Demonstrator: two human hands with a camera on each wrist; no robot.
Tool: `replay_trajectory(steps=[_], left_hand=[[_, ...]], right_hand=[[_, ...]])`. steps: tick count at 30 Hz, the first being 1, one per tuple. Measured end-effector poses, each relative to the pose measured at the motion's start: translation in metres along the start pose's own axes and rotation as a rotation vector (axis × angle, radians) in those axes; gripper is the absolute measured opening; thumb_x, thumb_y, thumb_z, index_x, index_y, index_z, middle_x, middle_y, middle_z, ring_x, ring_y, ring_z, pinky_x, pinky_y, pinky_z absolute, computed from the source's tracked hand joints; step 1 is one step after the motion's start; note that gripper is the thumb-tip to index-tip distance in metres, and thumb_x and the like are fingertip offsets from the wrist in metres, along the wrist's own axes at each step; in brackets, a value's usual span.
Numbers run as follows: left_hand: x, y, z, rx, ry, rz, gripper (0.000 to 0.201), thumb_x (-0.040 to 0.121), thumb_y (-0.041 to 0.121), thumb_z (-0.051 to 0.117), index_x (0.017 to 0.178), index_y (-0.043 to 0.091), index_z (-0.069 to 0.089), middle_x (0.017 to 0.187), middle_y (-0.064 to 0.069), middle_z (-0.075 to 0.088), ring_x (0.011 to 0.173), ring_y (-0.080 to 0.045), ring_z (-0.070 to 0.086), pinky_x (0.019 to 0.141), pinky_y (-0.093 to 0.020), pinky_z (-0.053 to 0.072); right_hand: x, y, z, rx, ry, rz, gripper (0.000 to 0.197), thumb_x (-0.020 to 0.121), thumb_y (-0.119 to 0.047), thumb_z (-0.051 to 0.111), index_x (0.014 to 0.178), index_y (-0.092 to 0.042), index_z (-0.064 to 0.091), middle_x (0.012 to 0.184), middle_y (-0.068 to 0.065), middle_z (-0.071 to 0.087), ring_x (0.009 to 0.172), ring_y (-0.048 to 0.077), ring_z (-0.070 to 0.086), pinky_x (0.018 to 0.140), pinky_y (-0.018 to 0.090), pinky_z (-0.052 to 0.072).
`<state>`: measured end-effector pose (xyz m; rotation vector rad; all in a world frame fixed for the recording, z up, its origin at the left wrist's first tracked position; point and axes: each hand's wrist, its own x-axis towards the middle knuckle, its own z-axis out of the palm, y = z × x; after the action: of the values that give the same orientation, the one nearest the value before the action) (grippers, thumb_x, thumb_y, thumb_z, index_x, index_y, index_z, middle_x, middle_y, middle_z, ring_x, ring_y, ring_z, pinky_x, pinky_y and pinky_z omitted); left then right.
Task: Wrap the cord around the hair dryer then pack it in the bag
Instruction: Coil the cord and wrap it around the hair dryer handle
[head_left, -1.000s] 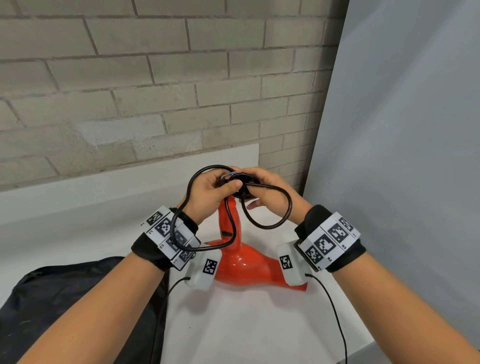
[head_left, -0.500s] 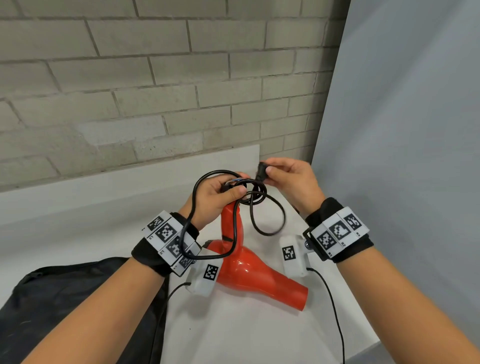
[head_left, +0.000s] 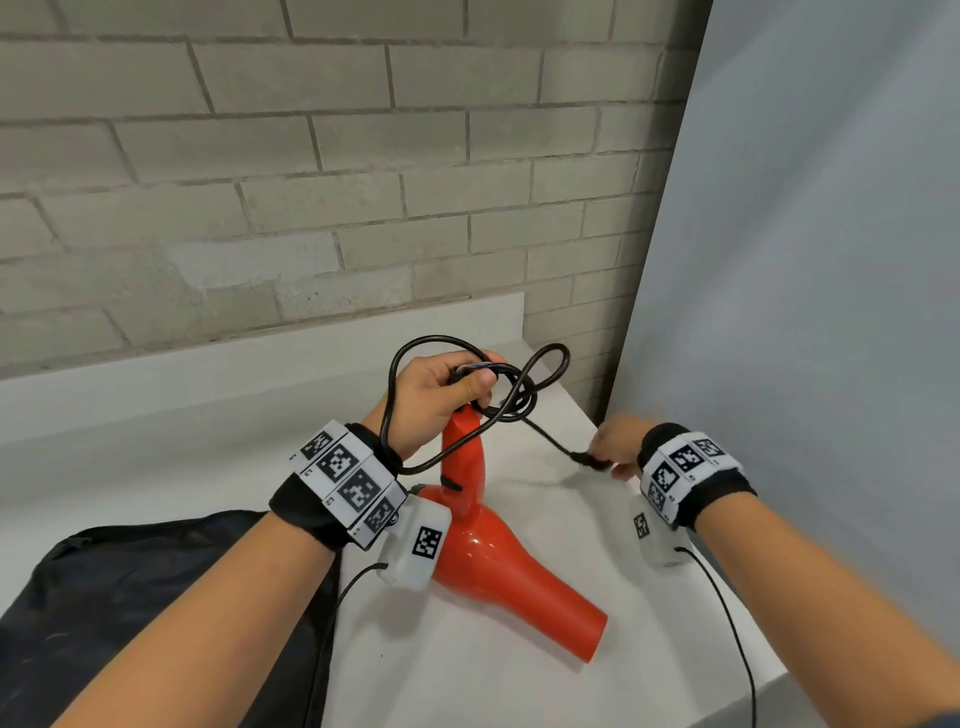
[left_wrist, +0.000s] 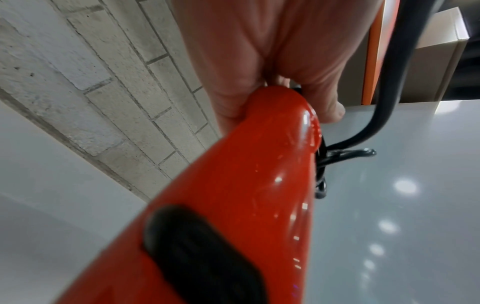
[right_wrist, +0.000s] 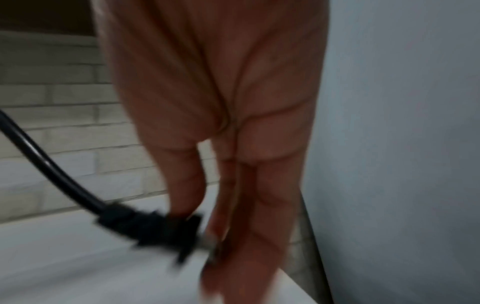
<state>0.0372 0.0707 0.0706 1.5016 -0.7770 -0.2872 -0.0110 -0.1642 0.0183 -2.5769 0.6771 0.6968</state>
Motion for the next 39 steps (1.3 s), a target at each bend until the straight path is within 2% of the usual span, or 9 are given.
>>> replay_trajectory(steps=[4,8,12,15,25,32,35,37,39], left_hand=[[0.004,-0.001,0.004,0.013,0.015,-0.004,0.012,0.076,0.026,0.056,0.084,0.026,0.066,0.052,0.007,0.059,0.057,-0.006,0.054,0.066,-0.022,0.044],[0.004,0.0,0.001,0.044,-0.004,0.034,0.013,0.078,0.026,0.055,0.083,0.023,0.066,0.053,0.007,0.057,0.063,-0.011,0.055,0.075,-0.03,0.046],[0.004,-0.001,-0.001,0.044,-0.031,0.033,0.019,0.076,0.03,0.059,0.087,0.016,0.066,0.055,0.008,0.057,0.066,-0.015,0.054,0.075,-0.033,0.045],[0.003,-0.003,0.0,0.065,-0.032,0.038,0.027,0.076,0.034,0.06,0.084,0.009,0.065,0.056,0.008,0.058,0.065,-0.015,0.054,0.071,-0.028,0.047],[-0.006,-0.004,-0.001,0.101,0.08,-0.001,0.015,0.089,0.01,0.05,0.097,0.014,0.061,0.062,0.011,0.066,0.055,0.002,0.056,0.052,-0.014,0.047],[-0.007,0.003,-0.007,0.133,0.04,0.043,0.02,0.088,0.009,0.05,0.094,0.025,0.061,0.071,0.017,0.069,0.065,0.007,0.06,0.062,-0.007,0.045],[-0.01,0.006,-0.009,0.142,-0.017,0.073,0.012,0.083,0.026,0.059,0.094,0.028,0.06,0.066,0.023,0.066,0.063,0.006,0.057,0.063,-0.008,0.045],[-0.015,0.012,-0.01,0.126,-0.045,0.118,0.035,0.073,0.051,0.064,0.098,0.027,0.059,0.061,0.022,0.063,0.06,0.006,0.054,0.063,-0.008,0.044],[-0.016,0.015,-0.014,0.146,-0.058,0.131,0.042,0.069,0.058,0.062,0.098,0.028,0.058,0.062,0.025,0.063,0.061,0.008,0.055,0.063,-0.006,0.042]], right_hand=[[-0.04,-0.039,-0.003,0.08,-0.001,-0.476,0.048,0.09,-0.015,0.054,0.135,-0.019,0.04,0.141,0.006,0.044,0.123,0.016,0.046,0.101,0.027,0.036],[-0.064,-0.062,-0.006,0.542,0.05,-0.788,0.031,0.086,-0.001,0.058,0.106,-0.026,0.056,0.101,-0.006,0.064,0.086,0.003,0.057,0.077,0.018,0.048],[-0.069,-0.072,-0.001,0.622,0.128,-0.882,0.028,0.082,0.008,0.059,0.084,-0.019,0.059,0.071,-0.015,0.056,0.058,-0.011,0.055,0.054,0.006,0.041],[-0.055,-0.075,0.005,0.621,0.231,-0.829,0.043,0.084,0.011,0.05,0.064,-0.026,0.06,0.056,-0.008,0.048,0.051,0.003,0.046,0.051,0.013,0.037],[-0.001,-0.059,0.003,0.603,0.381,-0.469,0.008,0.091,-0.006,0.047,0.085,-0.009,0.047,0.07,0.008,0.053,0.05,0.015,0.042,0.036,0.011,0.037],[0.006,-0.063,-0.014,0.587,0.507,-0.375,0.008,0.09,-0.003,0.047,0.085,-0.009,0.046,0.083,0.015,0.051,0.06,0.017,0.048,0.05,0.021,0.039],[0.01,-0.05,-0.026,0.453,0.557,-0.279,0.01,0.091,-0.002,0.043,0.09,-0.005,0.052,0.094,0.023,0.055,0.085,0.03,0.055,0.065,0.029,0.046],[0.014,-0.03,-0.029,0.248,0.516,-0.142,0.016,0.092,-0.003,0.039,0.083,-0.003,0.053,0.109,0.025,0.059,0.1,0.032,0.058,0.085,0.035,0.048],[0.015,-0.016,-0.023,0.158,0.429,-0.111,0.024,0.091,-0.006,0.042,0.068,-0.013,0.045,0.1,0.02,0.059,0.085,0.028,0.059,0.073,0.032,0.053]])
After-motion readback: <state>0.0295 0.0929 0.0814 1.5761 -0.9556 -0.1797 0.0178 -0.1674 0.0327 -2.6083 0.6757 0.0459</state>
